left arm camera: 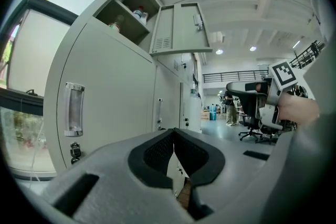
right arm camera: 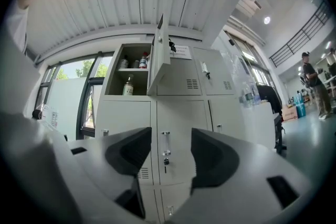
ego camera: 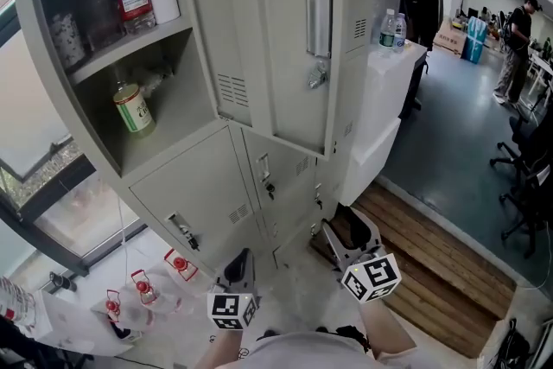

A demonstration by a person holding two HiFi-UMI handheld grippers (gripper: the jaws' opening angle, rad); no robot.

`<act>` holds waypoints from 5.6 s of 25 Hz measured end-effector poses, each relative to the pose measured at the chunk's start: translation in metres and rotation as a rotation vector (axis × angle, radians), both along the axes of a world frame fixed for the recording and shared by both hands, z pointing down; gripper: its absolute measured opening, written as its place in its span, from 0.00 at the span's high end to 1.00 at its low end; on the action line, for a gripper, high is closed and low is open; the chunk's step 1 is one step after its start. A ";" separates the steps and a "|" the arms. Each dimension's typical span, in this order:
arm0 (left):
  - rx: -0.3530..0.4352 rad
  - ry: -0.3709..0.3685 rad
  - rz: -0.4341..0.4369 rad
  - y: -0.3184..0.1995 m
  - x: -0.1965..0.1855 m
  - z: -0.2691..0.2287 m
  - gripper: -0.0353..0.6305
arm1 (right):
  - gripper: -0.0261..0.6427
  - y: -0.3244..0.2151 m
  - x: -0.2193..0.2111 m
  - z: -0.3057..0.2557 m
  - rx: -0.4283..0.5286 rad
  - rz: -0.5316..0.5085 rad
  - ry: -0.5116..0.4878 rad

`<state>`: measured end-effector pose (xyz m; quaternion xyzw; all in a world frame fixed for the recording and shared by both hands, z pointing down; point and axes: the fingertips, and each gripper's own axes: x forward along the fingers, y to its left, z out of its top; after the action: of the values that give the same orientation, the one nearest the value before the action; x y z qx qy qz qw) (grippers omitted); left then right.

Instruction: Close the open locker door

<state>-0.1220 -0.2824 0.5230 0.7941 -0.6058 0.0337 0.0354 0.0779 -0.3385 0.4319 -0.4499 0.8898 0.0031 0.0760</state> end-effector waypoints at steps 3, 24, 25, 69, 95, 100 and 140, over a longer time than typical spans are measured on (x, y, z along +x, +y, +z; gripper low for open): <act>-0.003 0.002 -0.002 0.001 -0.001 0.001 0.93 | 0.64 -0.004 -0.005 -0.022 0.029 -0.041 -0.016; 0.001 0.002 -0.035 0.003 -0.015 -0.002 0.93 | 0.64 -0.021 -0.037 -0.160 0.271 -0.238 -0.070; 0.003 0.002 -0.038 0.003 -0.016 -0.003 0.93 | 0.64 -0.020 -0.039 -0.162 0.276 -0.241 -0.069; 0.076 -0.027 -0.392 0.130 -0.127 -0.030 0.93 | 0.64 0.100 -0.181 -0.174 0.354 -0.624 -0.046; 0.068 -0.053 -0.564 0.160 -0.256 -0.025 0.93 | 0.64 0.094 -0.336 -0.178 0.386 -0.777 -0.042; 0.069 -0.036 -0.590 0.159 -0.276 -0.025 0.93 | 0.64 0.087 -0.364 -0.176 0.383 -0.801 -0.033; 0.074 -0.019 -0.463 0.103 -0.254 -0.024 0.93 | 0.64 0.043 -0.335 -0.103 0.238 -0.671 0.053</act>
<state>-0.3758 -0.1789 0.4987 0.6343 -0.7730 0.0102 0.0073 -0.2569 -0.2951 0.3285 -0.1204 0.9831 0.0933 0.1013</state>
